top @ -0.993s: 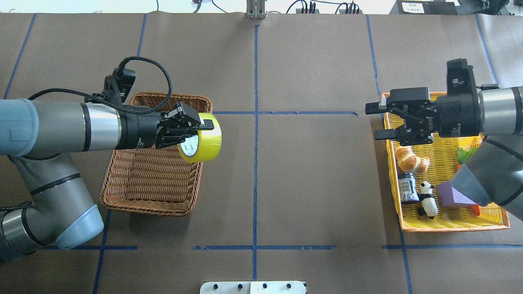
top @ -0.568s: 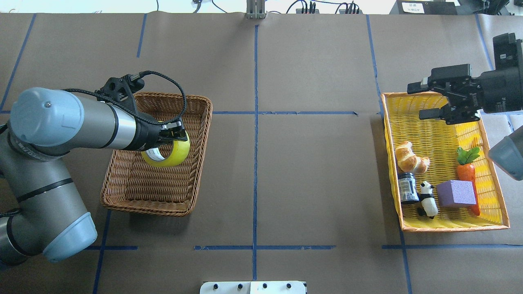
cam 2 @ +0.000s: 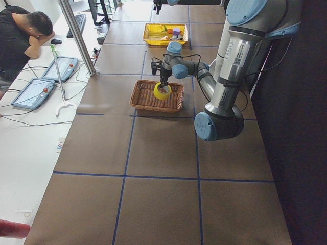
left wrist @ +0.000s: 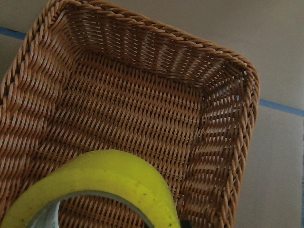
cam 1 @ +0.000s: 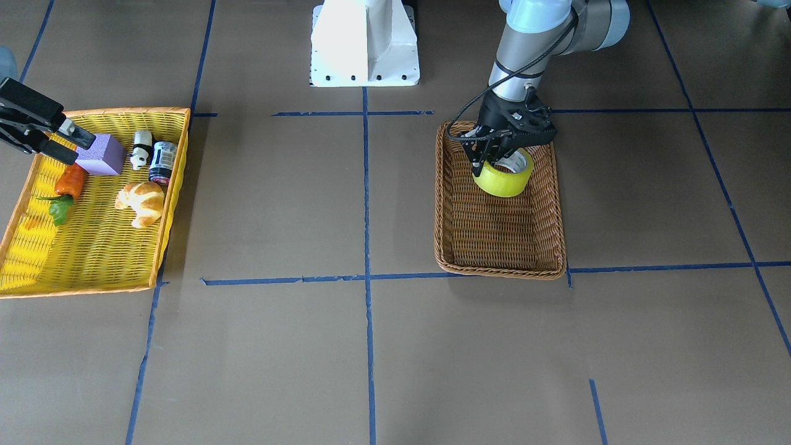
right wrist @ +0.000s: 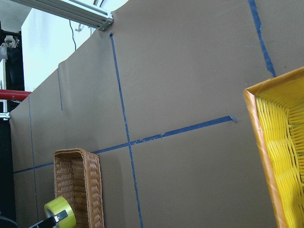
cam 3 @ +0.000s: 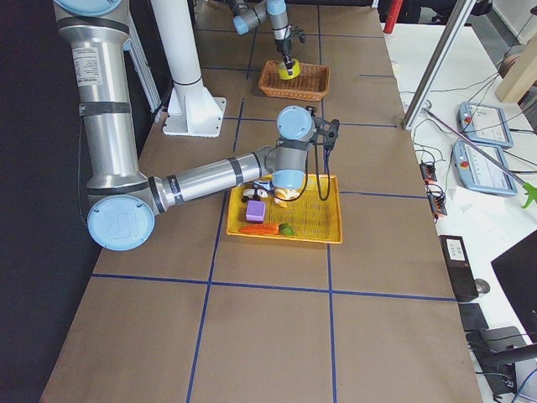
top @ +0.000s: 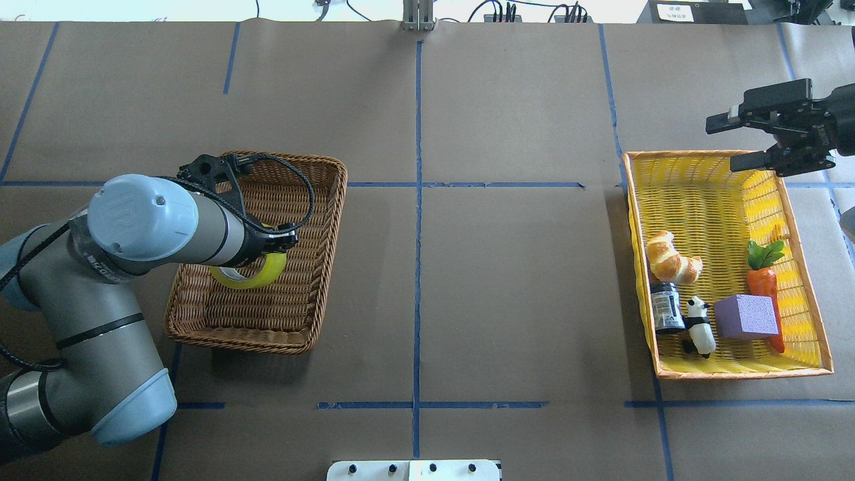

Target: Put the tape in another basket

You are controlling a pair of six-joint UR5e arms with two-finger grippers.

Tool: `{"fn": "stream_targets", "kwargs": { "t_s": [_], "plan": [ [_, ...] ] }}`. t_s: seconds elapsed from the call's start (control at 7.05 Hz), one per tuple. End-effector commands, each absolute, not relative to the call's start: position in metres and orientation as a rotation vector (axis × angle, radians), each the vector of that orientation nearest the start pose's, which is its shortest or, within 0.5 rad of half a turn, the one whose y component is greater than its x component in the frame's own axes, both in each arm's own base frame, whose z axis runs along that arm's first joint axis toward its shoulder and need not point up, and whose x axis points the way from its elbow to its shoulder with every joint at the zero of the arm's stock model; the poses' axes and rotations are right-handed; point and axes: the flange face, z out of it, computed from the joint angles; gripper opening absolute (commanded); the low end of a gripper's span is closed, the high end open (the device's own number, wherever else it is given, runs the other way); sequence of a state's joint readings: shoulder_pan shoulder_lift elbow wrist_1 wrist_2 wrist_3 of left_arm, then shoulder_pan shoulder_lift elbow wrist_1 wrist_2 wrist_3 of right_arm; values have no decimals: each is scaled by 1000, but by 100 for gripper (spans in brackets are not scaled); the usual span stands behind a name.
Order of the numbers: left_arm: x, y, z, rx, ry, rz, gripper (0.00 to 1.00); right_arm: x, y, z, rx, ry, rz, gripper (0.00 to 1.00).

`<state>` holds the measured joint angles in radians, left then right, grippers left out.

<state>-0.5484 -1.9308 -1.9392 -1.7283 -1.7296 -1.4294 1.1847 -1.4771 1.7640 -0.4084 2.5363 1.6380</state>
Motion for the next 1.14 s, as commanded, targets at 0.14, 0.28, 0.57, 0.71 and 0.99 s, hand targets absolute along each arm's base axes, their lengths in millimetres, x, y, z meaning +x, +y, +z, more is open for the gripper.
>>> {"fn": "stream_targets", "kwargs": {
  "t_s": [0.14, 0.28, 0.57, 0.71, 0.99],
  "plan": [
    [461, -418, 291, 146, 848, -307, 3, -141, -468, 385, 22, -1500, 303, 100],
    [461, -419, 294, 145, 843, -309, 8, -143, -469, 386, 14, -1494, 309, 100],
    [463, -419, 296, 143, 837, -307, 34, -144, -468, 386, 12, -1494, 308, 100],
    [464, -420, 298, 141, 835, -308, 51, -144, -469, 386, 11, -1493, 309, 100],
    [430, -428, 275, 204, 875, -259, 67, -135, -474, 388, 7, -1479, 343, 100]
  ]
}}
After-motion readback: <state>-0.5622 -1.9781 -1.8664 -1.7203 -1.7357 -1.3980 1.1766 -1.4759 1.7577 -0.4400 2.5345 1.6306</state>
